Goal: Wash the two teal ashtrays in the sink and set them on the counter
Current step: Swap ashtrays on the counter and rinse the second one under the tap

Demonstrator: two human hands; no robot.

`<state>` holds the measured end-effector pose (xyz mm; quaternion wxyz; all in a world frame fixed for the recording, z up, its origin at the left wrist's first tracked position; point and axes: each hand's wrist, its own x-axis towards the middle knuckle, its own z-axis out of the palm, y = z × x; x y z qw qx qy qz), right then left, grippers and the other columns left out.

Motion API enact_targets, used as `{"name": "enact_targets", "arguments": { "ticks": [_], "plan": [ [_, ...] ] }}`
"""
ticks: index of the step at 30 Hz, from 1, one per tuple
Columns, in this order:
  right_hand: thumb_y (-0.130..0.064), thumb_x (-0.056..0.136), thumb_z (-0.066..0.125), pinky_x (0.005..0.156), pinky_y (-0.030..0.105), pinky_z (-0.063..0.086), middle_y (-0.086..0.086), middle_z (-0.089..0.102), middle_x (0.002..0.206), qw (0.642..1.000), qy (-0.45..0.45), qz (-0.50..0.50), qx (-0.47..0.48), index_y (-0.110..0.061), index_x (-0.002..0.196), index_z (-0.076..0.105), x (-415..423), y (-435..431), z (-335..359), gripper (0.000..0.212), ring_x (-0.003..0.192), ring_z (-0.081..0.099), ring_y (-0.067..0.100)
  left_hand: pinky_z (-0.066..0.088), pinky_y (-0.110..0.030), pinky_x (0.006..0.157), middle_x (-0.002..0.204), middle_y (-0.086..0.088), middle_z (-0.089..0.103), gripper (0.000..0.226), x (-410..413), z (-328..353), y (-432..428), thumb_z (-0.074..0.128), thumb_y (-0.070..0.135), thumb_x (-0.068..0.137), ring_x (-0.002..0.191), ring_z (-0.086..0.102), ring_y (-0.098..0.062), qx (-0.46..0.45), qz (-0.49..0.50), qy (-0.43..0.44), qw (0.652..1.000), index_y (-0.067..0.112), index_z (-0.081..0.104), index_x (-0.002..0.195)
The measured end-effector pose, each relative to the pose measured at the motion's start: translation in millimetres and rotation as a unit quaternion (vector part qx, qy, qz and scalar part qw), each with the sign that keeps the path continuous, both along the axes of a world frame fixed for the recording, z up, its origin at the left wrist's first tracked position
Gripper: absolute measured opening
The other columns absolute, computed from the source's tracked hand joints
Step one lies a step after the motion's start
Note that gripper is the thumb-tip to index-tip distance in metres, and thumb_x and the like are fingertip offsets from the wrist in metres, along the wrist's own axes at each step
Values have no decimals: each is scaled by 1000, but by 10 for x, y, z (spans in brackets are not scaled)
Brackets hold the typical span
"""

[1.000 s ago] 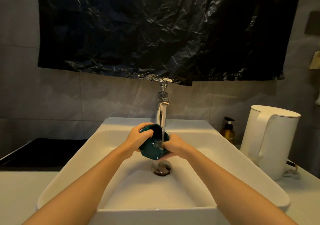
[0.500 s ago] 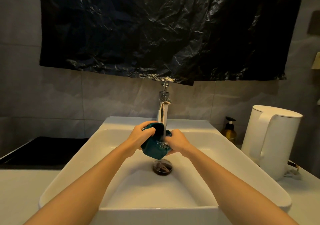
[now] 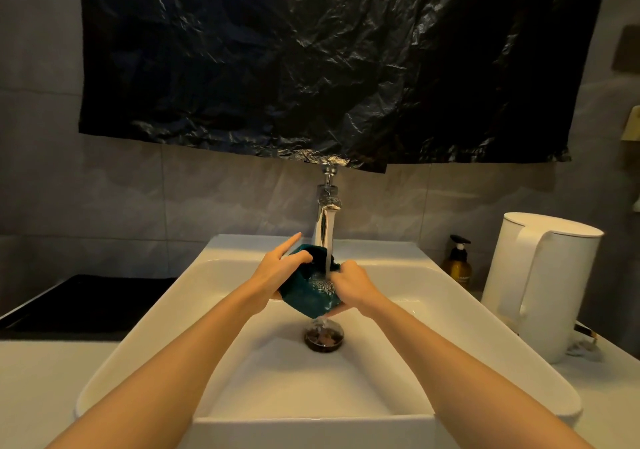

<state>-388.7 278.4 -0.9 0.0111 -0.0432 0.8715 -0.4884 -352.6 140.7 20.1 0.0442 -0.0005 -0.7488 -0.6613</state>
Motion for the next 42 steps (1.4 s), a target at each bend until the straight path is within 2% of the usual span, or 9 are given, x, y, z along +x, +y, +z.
{"name": "enact_targets", "arguments": {
  "ticks": [6, 9, 13, 18, 22, 25, 33, 37, 42],
  "plan": [
    [-9, 95, 54, 74, 41, 60, 14, 63, 115, 959, -189, 96, -187, -13, 110, 56, 155, 28, 92, 15, 102, 64, 36, 57, -30, 66, 122, -3, 53, 44, -10, -107, 51, 63, 17, 87, 106, 54, -23, -8, 33, 58, 998, 33, 52, 126],
    [-6, 97, 49, 71, 39, 60, 13, 61, 118, 952, -209, 150, -166, -18, 108, 55, 168, 2, 89, 17, 99, 64, 34, 55, -30, 65, 116, -2, 56, 33, -40, -125, -13, 60, 19, 89, 103, 54, -22, 0, 73, 57, 996, 33, 59, 118],
    [1, 92, 54, 76, 41, 59, 16, 63, 117, 989, -116, 43, -76, -8, 117, 54, 23, -1, -2, 27, 98, 67, 33, 55, -31, 66, 113, -2, 58, 27, -23, -100, -30, 58, 20, 90, 103, 55, -23, -13, 62, 38, 997, 32, 61, 114],
    [-22, 89, 66, 49, 23, 41, 11, 62, 78, 986, 96, -69, 119, -3, 82, 61, -13, 114, 3, 21, 59, 53, 18, 52, -25, 56, 113, -3, 56, 28, 25, -59, 30, 56, 20, 92, 102, 55, -23, -26, 22, 39, 999, 33, 59, 117],
    [-8, 92, 58, 58, 26, 55, 13, 63, 94, 995, 24, 28, 95, -1, 104, 60, -37, 89, 12, 14, 80, 63, 22, 52, -25, 59, 112, -3, 59, 30, 15, -64, -22, 56, 21, 92, 100, 57, -22, -28, 29, 42, 998, 31, 60, 119],
    [5, 88, 57, 63, 24, 56, 9, 59, 111, 993, -39, 105, 24, -8, 123, 50, -34, 64, 26, 38, 101, 61, 26, 53, -26, 62, 113, -2, 59, 28, 8, -75, -53, 55, 22, 92, 101, 56, -21, -29, 38, 44, 998, 30, 61, 118],
    [-13, 99, 44, 47, 18, 37, 13, 58, 91, 989, 64, 38, 125, -6, 93, 55, -15, 93, 5, 14, 70, 53, 20, 51, -23, 58, 106, 0, 59, 27, 39, -38, -15, 52, 22, 93, 89, 57, -14, -51, 5, 45, 998, 33, 60, 116],
    [0, 91, 52, 57, 26, 52, 13, 63, 111, 991, 30, 102, 83, -12, 119, 55, 3, 78, 11, 30, 92, 61, 25, 53, -26, 64, 99, 0, 61, 23, 29, -53, -34, 50, 19, 93, 92, 58, -18, -66, 1, 29, 997, 33, 62, 107],
    [-20, 98, 45, 82, 45, 54, 20, 67, 105, 989, 59, 41, 126, 3, 104, 63, -26, 61, -11, 30, 90, 64, 34, 48, -26, 69, 88, 0, 60, 13, 24, -46, 26, 48, 22, 93, 80, 54, -12, -49, 3, -9, 999, 29, 58, 86]
  ]
}}
